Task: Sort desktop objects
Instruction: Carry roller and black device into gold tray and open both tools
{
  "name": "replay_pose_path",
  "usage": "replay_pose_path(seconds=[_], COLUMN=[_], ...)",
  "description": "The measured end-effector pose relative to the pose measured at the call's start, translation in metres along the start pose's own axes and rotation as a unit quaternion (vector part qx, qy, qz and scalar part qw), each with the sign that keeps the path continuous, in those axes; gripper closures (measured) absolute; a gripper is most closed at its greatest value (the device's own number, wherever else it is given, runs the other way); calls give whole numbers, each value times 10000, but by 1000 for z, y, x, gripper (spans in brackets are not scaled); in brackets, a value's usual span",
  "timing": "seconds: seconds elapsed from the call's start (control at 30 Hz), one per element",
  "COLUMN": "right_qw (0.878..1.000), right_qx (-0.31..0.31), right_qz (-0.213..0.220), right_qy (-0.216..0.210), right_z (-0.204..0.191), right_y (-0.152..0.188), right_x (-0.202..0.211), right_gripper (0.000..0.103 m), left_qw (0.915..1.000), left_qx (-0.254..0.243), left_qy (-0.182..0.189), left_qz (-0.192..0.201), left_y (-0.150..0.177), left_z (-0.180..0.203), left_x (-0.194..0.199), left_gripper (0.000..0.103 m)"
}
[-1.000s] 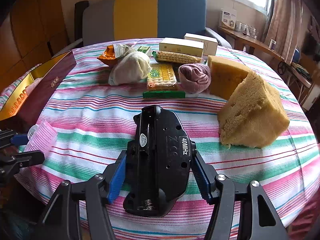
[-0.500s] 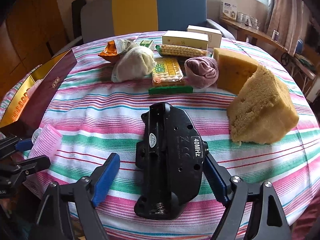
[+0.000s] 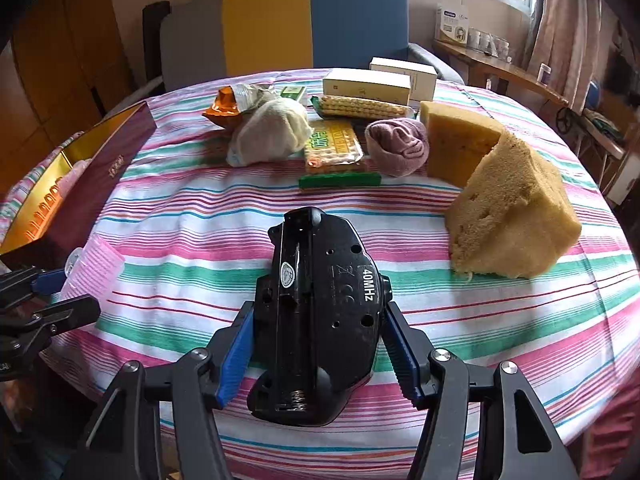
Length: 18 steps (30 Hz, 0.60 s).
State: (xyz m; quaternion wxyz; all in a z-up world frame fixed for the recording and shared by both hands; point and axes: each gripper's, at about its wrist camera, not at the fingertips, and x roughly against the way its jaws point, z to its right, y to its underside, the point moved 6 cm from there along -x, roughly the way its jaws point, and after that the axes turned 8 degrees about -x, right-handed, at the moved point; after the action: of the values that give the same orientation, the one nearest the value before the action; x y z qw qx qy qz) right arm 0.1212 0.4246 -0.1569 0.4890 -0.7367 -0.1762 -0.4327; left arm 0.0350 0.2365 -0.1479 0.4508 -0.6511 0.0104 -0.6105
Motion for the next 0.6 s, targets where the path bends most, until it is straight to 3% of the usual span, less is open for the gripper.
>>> replay_pose_path(seconds=[0.37,0.6], right_qw=[9986,9940], right_qx=[-30,366], right_qz=[63,177], right_qy=[-528,-1014], right_z=[-35,-94], right_y=[-12,-36], right_x=[9,17], right_gripper=[41,41], left_qw=[9979,9909], left_qx=[73,599], left_qy=[-282,-828], left_qz=[580,876], left_y=[-21,-21], left_z=[-14,-66], left_x=[43,81], left_gripper=[39,39])
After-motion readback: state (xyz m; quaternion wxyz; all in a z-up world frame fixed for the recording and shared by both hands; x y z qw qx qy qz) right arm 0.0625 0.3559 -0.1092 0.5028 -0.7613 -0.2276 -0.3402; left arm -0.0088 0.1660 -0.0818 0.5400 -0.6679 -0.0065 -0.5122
